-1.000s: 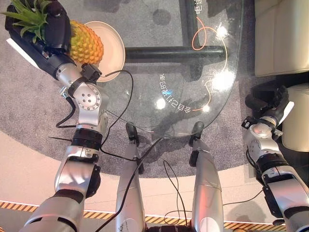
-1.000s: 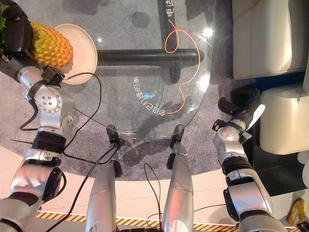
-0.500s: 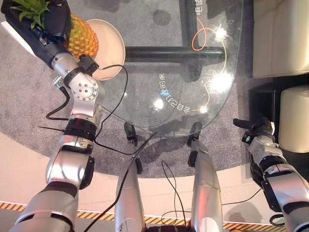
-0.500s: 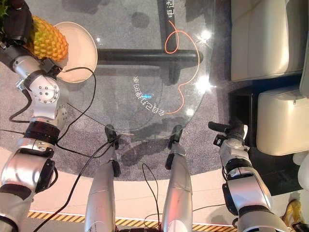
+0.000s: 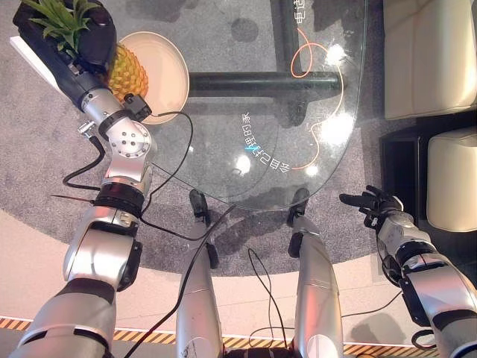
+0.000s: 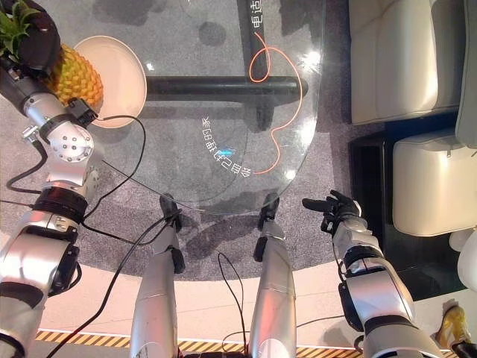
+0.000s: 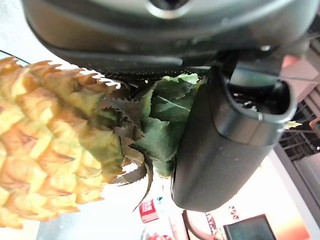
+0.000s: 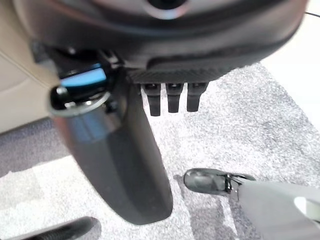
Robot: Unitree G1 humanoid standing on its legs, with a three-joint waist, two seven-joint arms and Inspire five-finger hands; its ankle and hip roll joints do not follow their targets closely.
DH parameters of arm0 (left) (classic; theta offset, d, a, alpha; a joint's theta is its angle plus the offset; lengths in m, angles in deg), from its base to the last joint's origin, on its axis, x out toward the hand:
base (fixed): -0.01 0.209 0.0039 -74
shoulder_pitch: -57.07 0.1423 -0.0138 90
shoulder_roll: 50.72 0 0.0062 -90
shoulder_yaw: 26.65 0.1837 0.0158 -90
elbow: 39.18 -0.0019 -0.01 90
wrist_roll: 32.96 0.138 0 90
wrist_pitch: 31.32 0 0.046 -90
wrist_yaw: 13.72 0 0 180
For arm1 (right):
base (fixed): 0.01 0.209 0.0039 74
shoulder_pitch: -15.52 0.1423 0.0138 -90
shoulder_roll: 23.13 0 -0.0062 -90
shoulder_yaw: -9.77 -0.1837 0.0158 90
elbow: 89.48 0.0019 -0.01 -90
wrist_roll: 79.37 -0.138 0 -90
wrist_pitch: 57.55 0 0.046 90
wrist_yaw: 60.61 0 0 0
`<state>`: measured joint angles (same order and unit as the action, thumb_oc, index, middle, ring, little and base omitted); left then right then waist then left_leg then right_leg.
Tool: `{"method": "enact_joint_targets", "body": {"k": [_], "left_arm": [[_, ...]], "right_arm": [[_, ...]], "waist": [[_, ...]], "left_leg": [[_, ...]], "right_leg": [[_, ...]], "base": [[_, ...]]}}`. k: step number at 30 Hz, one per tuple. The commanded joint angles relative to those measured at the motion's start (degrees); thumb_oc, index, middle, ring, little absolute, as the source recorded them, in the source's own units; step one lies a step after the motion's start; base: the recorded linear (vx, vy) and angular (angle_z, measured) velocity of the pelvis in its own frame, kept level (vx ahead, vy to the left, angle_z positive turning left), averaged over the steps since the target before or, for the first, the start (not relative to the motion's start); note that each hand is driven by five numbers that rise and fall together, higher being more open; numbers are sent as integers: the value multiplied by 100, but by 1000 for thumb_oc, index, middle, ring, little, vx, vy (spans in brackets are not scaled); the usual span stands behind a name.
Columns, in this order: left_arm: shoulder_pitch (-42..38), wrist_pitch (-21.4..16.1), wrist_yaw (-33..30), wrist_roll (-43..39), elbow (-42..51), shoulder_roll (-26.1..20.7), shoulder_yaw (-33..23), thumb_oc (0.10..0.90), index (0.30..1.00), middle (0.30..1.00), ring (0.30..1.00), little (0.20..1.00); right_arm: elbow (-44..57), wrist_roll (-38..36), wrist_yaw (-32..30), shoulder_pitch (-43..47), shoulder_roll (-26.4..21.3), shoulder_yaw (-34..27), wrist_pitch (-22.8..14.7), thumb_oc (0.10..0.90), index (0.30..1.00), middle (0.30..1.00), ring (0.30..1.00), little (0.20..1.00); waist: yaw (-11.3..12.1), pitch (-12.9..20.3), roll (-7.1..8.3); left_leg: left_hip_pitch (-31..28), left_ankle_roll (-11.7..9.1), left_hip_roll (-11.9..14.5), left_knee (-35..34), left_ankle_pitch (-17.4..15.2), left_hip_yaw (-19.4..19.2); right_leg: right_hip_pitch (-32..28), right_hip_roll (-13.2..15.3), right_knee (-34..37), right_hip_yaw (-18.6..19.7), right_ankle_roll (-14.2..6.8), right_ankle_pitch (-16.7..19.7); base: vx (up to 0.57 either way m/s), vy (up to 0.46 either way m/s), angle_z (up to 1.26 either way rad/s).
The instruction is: Pick up the fruit to the plate
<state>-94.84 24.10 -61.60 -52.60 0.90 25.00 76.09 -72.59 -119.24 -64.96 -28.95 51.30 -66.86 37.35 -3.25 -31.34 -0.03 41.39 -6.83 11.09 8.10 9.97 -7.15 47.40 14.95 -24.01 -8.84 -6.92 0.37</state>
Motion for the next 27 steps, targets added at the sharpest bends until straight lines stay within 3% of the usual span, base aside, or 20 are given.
{"method": "enact_joint_targets", "body": {"k": [1, 27], "left_arm": [[-1176, -489, 5, 59, 13, -612, -17, 100, 300, 300, 300, 200], [-1388, -425, 491, -168, -487, -586, 188, 100, 300, 300, 300, 200]], "right_arm": [[-232, 198, 26, 10, -151, 134, 42, 800, 900, 900, 900, 900], [-188, 271, 108, 102, -142, 221, 74, 800, 900, 900, 900, 900]], "waist": [[80, 155, 220], [-21, 155, 255]], "left_leg": [[324, -272, 130, 923, -729, 298], [376, -284, 112, 964, -745, 277]], "right_leg": [[-186, 6, 499, -70, -206, 135], [-125, -38, 534, -11, -202, 166]], "base": [[0, 0, 0], [0, 0, 0]]}}
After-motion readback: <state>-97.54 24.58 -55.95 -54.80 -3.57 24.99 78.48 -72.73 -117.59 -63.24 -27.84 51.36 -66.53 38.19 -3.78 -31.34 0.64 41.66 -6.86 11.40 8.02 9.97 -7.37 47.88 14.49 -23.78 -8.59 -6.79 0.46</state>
